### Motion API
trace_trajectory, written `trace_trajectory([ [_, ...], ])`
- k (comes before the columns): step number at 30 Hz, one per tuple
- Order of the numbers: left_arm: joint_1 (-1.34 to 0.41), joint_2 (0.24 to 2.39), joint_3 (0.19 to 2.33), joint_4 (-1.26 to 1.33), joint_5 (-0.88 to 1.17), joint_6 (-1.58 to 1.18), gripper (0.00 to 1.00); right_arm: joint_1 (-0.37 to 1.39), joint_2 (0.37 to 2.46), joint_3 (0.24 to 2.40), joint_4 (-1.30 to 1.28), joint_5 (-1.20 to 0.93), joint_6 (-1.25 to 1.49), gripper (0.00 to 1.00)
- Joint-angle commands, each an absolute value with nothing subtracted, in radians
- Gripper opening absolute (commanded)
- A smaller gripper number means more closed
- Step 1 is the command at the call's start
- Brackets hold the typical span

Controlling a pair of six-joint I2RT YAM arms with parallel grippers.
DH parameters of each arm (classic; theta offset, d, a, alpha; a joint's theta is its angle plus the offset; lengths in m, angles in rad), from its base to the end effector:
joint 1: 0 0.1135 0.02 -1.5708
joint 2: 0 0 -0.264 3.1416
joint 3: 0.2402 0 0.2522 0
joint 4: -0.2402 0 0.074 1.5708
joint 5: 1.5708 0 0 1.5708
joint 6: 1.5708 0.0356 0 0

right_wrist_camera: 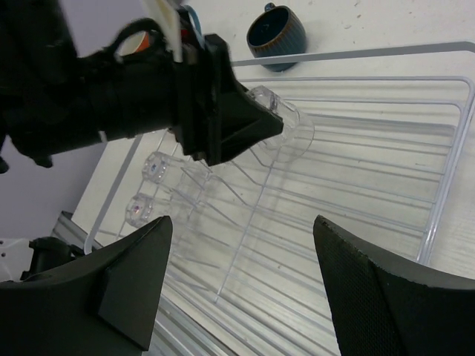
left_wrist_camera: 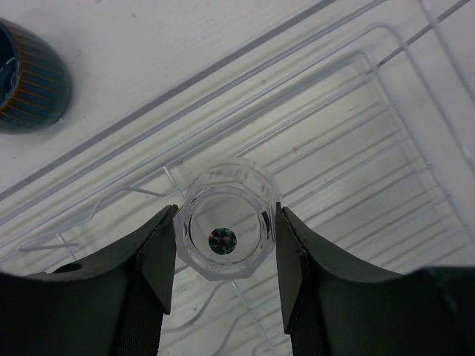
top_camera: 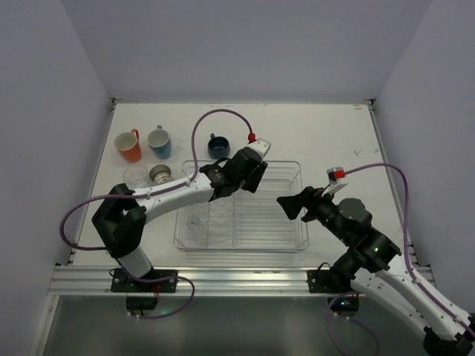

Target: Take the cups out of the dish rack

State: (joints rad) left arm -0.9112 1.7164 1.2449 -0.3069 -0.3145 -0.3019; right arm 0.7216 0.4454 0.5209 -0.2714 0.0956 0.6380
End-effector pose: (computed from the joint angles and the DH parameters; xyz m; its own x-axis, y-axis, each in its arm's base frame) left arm 0.2419 -0.2940 0.2412 -0.5941 0.3047 -0.7444 0.4607 0.8875 -0.0043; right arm 0.0990 0.0826 0.2842 -0.4672 0.3787 -0.7990 -0.3847 0.7266 0.5693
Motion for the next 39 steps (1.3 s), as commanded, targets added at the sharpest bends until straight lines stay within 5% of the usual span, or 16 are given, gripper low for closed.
trace_trajectory([
  [1, -0.916, 1.499, 1.221, -0.181, -0.244, -0.354, 0.22, 0.724, 0.430, 0.522, -0.242, 0.100, 0.699, 0.80],
  [13, -0.914, 1.135, 0.936, 0.245, 0.075, -0.563, 0.19, 0.721, 0.477, 0.471, 0.138, -0.115, 0.856, 0.75],
  [18, -0.914, 1.071, 0.870, 0.331, 0.153, -0.626, 0.19, 0.716, 0.535, 0.488, 0.328, -0.306, 0.880, 0.75],
  [24, -0.913, 1.029, 0.818, 0.406, 0.228, -0.707, 0.17, 0.716, 0.542, 0.474, 0.399, -0.299, 0.905, 0.73],
  [33, -0.910, 1.029, 0.785, 0.463, 0.276, -0.744, 0.20, 0.716, 0.499, 0.465, 0.457, -0.348, 0.896, 0.41],
  [35, -0.911, 1.025, 0.782, 0.465, 0.267, -0.741, 0.26, 0.716, 0.500, 0.463, 0.457, -0.345, 0.902, 0.18],
  [39, -0.908, 1.000, 0.778, 0.456, 0.244, -0.733, 0.54, 0.716, 0.502, 0.462, 0.456, -0.341, 0.907, 0.00],
])
